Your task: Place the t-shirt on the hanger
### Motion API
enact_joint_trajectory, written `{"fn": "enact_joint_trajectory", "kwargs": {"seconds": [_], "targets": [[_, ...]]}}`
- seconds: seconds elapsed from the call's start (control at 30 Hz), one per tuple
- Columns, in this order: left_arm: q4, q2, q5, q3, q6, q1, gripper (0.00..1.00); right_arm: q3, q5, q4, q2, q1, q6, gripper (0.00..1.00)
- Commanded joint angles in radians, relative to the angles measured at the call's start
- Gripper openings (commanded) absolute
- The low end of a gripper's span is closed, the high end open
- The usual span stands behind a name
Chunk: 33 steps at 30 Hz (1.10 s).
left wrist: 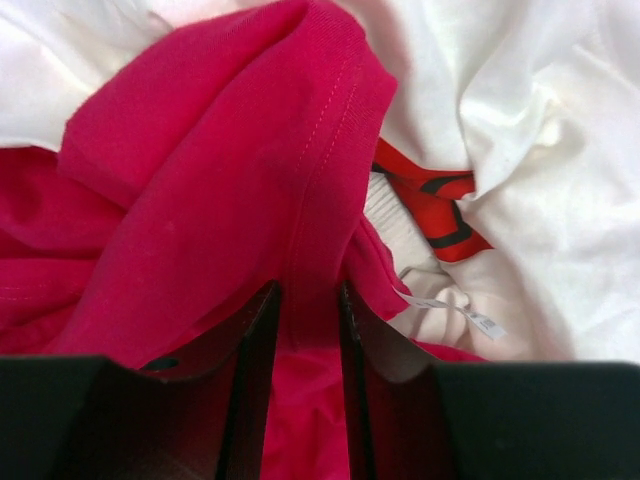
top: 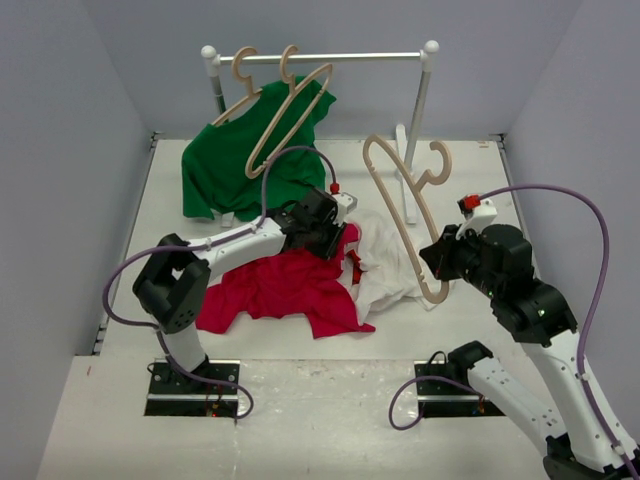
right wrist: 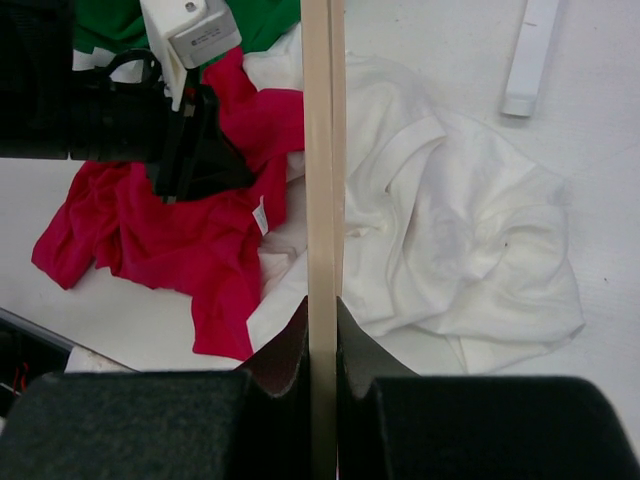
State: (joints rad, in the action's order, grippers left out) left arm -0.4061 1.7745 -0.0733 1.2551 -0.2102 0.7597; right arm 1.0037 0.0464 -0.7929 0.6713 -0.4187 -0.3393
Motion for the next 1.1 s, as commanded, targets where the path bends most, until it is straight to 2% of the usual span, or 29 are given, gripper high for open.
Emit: {"fn": "enact_joint_trajectory", "kwargs": {"seconds": [0.0,0.03,0.07,0.17,0.27,0.53,0.73,1.07], "targets": [[0.027,0.012,0.025,0.06,0.023,0.0,0.26,-0.009,0.027,0.038,-0.016,-0.002,0.006,0.0],[0.027,0.011,0.031,0.064,0.024,0.001,0.2,-0.011,0.029,0.037,-0.017,-0.002,0.005,0.0],[0.027,0.01,0.033,0.066,0.025,0.001,0.18,-0.011,0.031,0.037,-0.018,-0.002,0.005,0.0],[0.011,0.003,0.084,0.085,0.024,0.0,0.0,-0.02,0.044,0.034,-0.022,-0.002,0.007,0.0],[-0.005,-0.021,0.153,0.102,0.017,0.0,0.0,-0.027,0.067,0.023,-0.032,-0.002,0.01,0.0],[-0.119,-0.045,0.299,0.246,-0.052,-0.005,0.0,-0.101,0.254,-0.014,-0.065,-0.002,-0.038,0.0],[-0.166,-0.02,0.306,0.317,-0.117,-0.04,0.0,-0.177,0.321,-0.035,-0.138,-0.005,-0.089,0.0],[-0.167,0.017,0.24,0.378,-0.149,-0.071,0.0,-0.192,0.371,-0.117,-0.217,-0.002,-0.131,0.0]]}}
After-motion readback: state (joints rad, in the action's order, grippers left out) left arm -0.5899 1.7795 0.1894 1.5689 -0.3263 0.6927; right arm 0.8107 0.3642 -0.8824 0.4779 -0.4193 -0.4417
